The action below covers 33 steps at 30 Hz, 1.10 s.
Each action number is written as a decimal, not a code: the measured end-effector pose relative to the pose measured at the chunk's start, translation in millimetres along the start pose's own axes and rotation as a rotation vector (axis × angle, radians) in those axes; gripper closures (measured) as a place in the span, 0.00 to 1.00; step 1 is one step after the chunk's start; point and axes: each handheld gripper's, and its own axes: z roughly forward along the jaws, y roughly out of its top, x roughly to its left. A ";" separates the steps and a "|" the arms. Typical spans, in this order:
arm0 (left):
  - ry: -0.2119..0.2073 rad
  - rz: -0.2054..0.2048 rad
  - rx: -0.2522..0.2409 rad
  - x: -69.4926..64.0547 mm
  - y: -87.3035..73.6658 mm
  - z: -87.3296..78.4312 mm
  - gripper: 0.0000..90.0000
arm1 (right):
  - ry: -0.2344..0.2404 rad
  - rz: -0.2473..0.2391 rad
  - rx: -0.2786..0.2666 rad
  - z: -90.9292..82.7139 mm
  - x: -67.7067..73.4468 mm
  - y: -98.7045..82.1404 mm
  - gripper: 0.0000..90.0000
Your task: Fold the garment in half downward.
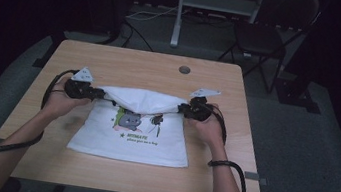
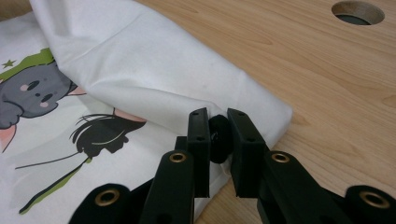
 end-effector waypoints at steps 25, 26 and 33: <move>-0.003 0.047 -0.013 -12.0 -6.1 -9.4 0.90 | 0.015 -0.042 0.008 -9.8 9.1 -8.1 0.89; -0.004 0.049 -0.012 -12.7 -6.7 -9.8 0.90 | 0.016 -0.042 0.009 -10.1 9.7 -8.4 0.89; -0.012 0.045 -0.017 -14.9 -13.0 -12.4 0.90 | 0.023 -0.049 0.018 -11.4 12.4 -11.7 0.89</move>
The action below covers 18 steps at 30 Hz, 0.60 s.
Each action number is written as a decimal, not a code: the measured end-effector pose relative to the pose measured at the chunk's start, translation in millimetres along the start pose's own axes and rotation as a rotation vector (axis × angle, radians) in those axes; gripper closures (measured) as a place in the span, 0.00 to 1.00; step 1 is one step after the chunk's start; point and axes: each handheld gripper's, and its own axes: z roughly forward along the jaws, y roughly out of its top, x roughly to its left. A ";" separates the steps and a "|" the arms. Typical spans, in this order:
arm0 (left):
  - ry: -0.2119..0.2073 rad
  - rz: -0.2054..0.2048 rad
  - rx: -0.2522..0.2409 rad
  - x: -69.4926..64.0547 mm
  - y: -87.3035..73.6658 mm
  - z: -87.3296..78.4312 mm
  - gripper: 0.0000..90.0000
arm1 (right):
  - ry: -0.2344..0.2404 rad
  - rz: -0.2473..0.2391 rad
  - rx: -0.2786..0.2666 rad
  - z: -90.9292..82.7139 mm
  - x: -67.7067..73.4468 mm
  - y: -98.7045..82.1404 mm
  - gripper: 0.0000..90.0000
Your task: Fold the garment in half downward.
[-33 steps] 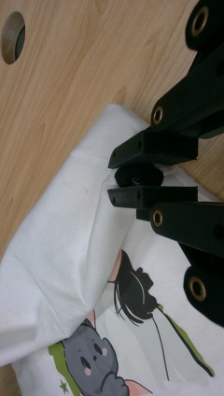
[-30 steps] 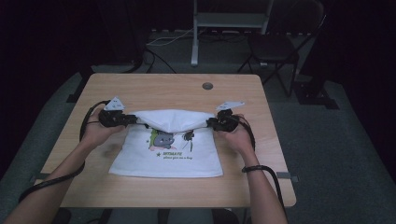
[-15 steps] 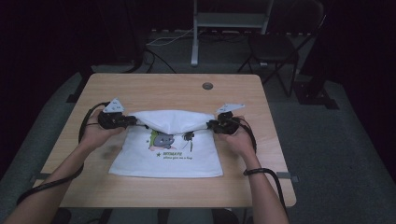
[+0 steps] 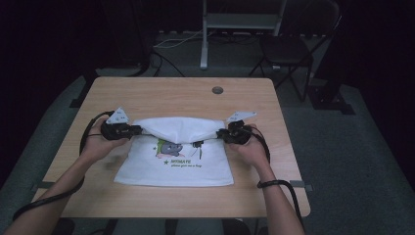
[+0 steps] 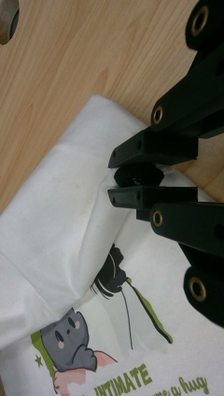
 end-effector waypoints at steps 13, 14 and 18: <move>0.002 0.014 -0.023 -5.9 -4.5 -9.4 0.90 | 0.010 -0.028 -0.005 -4.7 7.8 -1.4 0.89; 0.002 0.016 -0.022 -6.3 -4.5 -10.1 0.90 | 0.011 -0.028 -0.005 -4.8 8.4 -1.6 0.89; 0.002 0.030 -0.020 -8.3 -4.5 -12.3 0.90 | 0.014 -0.038 -0.001 -5.8 9.9 -2.8 0.89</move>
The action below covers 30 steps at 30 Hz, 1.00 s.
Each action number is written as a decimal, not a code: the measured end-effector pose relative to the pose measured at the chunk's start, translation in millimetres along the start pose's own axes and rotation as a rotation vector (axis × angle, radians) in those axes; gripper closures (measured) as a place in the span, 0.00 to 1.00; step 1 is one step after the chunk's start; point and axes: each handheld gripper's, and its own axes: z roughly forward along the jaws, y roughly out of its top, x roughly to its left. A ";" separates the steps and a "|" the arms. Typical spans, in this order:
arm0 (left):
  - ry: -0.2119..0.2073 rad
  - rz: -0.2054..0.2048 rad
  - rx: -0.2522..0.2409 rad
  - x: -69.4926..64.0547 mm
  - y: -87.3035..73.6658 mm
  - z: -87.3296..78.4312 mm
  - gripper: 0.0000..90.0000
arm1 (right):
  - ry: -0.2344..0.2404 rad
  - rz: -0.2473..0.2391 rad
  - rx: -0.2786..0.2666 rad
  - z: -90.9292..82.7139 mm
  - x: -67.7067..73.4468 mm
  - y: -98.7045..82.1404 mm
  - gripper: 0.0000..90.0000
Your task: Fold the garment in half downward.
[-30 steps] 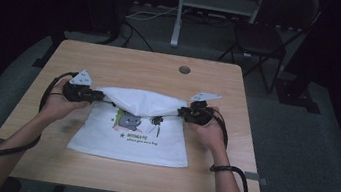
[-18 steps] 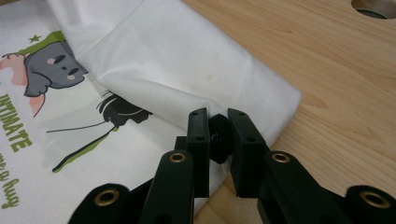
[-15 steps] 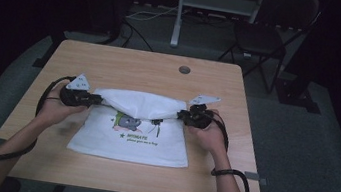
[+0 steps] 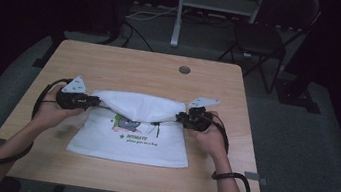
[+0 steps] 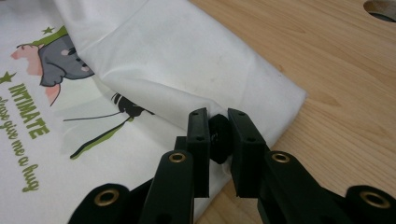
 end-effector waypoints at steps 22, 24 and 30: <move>-0.012 0.012 -0.014 -10.2 -11.8 -11.7 0.90 | 0.023 -0.037 -0.001 -7.7 12.2 -4.3 0.89; -0.007 0.017 -0.015 -11.3 -12.6 -13.2 0.90 | 0.025 -0.035 -0.004 -8.5 13.7 -4.2 0.89; -0.001 0.030 -0.021 -15.1 -13.2 -16.0 0.90 | 0.025 -0.041 0.000 -9.0 15.4 -6.3 0.89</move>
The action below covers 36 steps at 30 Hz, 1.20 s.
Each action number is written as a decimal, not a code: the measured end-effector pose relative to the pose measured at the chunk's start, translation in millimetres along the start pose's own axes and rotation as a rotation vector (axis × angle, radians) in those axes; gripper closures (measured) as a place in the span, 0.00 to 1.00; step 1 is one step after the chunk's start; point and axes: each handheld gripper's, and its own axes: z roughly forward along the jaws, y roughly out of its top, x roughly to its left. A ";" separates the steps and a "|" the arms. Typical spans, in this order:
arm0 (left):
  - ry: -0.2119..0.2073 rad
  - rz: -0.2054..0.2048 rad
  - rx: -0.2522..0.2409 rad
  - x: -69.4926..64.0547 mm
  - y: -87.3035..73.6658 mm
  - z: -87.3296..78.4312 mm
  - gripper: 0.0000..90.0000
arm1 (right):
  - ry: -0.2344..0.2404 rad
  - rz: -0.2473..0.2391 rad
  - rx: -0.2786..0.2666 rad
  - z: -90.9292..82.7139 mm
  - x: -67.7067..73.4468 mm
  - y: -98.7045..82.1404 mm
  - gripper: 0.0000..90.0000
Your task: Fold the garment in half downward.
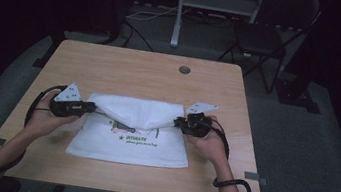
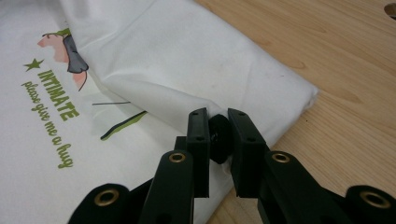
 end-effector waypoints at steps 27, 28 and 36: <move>-0.002 0.020 -0.022 -13.8 -7.9 -11.4 0.90 | 0.020 -0.029 0.005 -5.5 9.5 -4.5 0.90; -0.001 0.022 -0.021 -14.1 -7.8 -12.1 0.90 | 0.018 -0.032 0.004 -5.6 9.8 -4.7 0.90; 0.005 0.029 -0.037 -16.3 -5.2 -16.0 0.90 | 0.010 -0.037 0.003 -7.4 12.4 -4.8 0.91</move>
